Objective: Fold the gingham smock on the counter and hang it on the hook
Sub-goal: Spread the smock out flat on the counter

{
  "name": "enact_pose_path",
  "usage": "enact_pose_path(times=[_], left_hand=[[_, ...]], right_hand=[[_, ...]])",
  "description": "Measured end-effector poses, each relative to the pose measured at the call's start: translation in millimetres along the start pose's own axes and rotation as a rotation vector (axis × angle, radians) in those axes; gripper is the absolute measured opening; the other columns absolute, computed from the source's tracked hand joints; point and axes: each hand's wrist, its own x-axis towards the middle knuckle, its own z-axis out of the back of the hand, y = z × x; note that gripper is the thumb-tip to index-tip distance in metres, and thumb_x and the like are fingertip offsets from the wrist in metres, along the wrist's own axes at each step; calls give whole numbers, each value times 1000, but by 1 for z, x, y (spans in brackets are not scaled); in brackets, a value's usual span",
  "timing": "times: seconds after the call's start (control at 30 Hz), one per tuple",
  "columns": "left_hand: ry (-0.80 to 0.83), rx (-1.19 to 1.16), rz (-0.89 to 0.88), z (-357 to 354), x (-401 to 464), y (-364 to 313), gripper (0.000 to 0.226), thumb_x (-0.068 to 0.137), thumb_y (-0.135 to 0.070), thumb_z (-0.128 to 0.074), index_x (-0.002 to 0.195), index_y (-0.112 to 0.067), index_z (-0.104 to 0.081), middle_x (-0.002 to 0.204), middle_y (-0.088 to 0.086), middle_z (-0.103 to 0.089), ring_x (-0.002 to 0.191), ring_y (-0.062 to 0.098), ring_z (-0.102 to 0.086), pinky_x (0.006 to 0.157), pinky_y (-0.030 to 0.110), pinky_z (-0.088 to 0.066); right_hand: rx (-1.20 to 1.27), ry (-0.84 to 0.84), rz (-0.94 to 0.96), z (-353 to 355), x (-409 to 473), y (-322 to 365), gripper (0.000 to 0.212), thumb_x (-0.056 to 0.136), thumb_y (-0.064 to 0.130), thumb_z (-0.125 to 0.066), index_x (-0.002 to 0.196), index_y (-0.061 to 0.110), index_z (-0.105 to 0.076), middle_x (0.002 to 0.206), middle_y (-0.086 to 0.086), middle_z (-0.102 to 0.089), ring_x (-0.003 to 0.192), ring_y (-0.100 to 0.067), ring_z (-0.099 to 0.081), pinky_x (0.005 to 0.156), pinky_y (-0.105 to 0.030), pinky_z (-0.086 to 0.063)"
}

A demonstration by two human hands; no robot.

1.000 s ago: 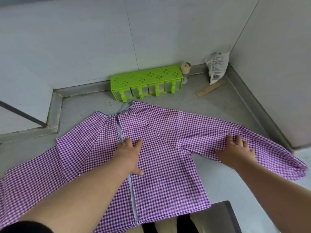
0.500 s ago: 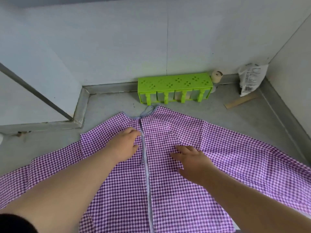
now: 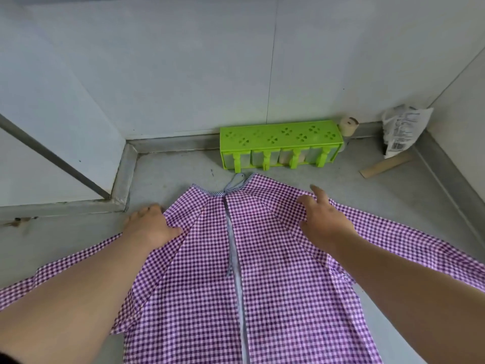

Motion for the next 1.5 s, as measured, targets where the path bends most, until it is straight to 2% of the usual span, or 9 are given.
enact_pose_path(times=[0.33,0.57,0.7,0.87,0.93,1.07,1.2,1.3,1.5], left_hand=[[7,230,-122,7,-11,-11,52,99,-64,-46,130,-27,-65,132,-1,-67,121,22,-62,107,44,-44],[93,92,-123,7,-14,0,61,96,-76,-41,127,-31,-68,115,-8,-73,96,14,-68,94,42,-57],[65,35,-108,10,-21,-3,61,96,-72,-47,136,-28,-61,130,-4,-70,109,20,-68,96,43,-56],[40,54,-98,7,-27,-9,42,103,-55,-50,127,-23,-62,120,-2,-69,101,19,-66,90,39,-55],[16,10,-92,4,-26,-11,40,105,-52,-47,128,-23,-62,121,-1,-69,102,20,-67,93,42,-57],[-52,-32,-83,0,-26,-11,36,107,-45,-48,130,-19,-56,120,3,-67,99,20,-64,87,39,-56],[-420,62,-438,0,-42,-13,41,98,-45,-61,129,-19,-55,127,4,-53,112,21,-51,102,39,-50],[-211,185,-766,-12,-67,-34,67,97,-63,-48,153,-27,-39,156,3,-39,143,25,-43,120,46,-41],[89,233,-701,-48,-85,-97,106,86,-91,-39,162,-46,19,173,-1,30,162,37,13,127,68,-10]], right_hand=[[30,35,-99,4,33,23,95,92,36,-74,163,24,-11,161,-12,-32,135,-42,-51,105,-54,-50],[43,114,-126,3,28,15,51,92,40,-71,136,24,-51,119,-2,-66,100,-26,-64,88,-40,-56],[-66,101,-118,3,19,16,49,95,41,-68,137,21,-53,121,-4,-57,106,-28,-64,89,-45,-58],[-166,-76,96,-13,4,22,58,93,6,-58,142,27,-37,134,-7,-42,104,-32,-62,75,-45,-59],[-228,-12,151,-20,-4,29,55,97,32,-62,146,28,-38,145,-5,-39,124,-32,-53,87,-51,-58],[-359,164,124,-33,-16,41,104,88,79,-51,163,22,-8,171,-13,-8,154,-40,-19,108,-57,-44],[-374,216,101,-36,-16,45,110,89,79,-47,163,25,13,172,-13,14,158,-42,-1,115,-61,-36],[-343,231,115,-38,-10,46,109,91,76,-49,163,24,15,171,-15,18,157,-44,5,122,-62,-24],[-234,184,401,-58,-17,47,89,99,57,-49,164,36,8,172,1,20,158,-23,18,128,-52,1]])
